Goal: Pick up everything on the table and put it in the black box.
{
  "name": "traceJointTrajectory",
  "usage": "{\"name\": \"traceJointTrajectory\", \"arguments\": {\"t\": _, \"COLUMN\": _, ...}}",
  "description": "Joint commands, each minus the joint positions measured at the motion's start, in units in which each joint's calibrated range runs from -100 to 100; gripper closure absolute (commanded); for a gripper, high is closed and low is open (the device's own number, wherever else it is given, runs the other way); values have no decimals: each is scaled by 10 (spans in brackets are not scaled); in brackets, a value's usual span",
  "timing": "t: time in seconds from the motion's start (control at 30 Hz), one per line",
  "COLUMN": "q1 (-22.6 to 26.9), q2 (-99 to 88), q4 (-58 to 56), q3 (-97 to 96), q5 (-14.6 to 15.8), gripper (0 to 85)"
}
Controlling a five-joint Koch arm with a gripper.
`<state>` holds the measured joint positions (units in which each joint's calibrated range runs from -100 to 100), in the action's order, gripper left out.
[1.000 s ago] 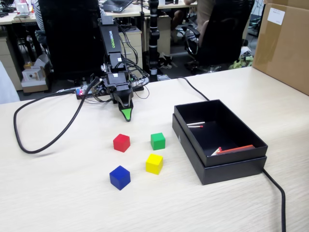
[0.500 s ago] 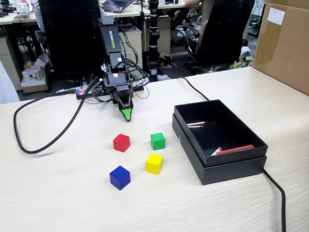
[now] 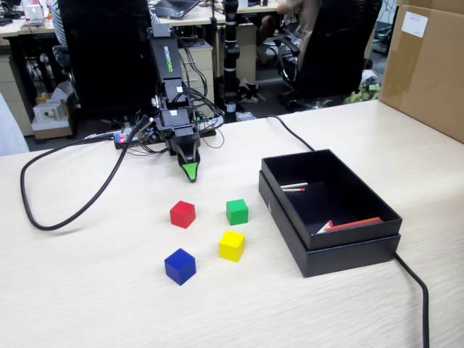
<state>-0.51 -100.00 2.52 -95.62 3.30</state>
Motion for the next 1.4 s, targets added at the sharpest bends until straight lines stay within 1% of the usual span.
{"name": "traceJointTrajectory", "arguments": {"t": 0.0, "q1": 2, "q2": 0, "q4": -26, "q3": -12, "q5": -1, "gripper": 378}}
{"name": "traceJointTrajectory", "arguments": {"t": 1.1, "q1": 4, "q2": 0, "q4": -26, "q3": -11, "q5": -1, "gripper": 383}}
{"name": "traceJointTrajectory", "arguments": {"t": 1.2, "q1": 3, "q2": 0, "q4": -27, "q3": -6, "q5": -3, "gripper": 382}}
{"name": "traceJointTrajectory", "arguments": {"t": 1.23, "q1": 2, "q2": 0, "q4": -27, "q3": -3, "q5": -9, "gripper": 380}}
{"name": "traceJointTrajectory", "arguments": {"t": 1.3, "q1": 0, "q2": 7, "q4": -41, "q3": 8, "q5": -11, "gripper": 380}}
{"name": "traceJointTrajectory", "arguments": {"t": 1.37, "q1": -5, "q2": 8, "q4": -86, "q3": 36, "q5": -11, "gripper": 380}}
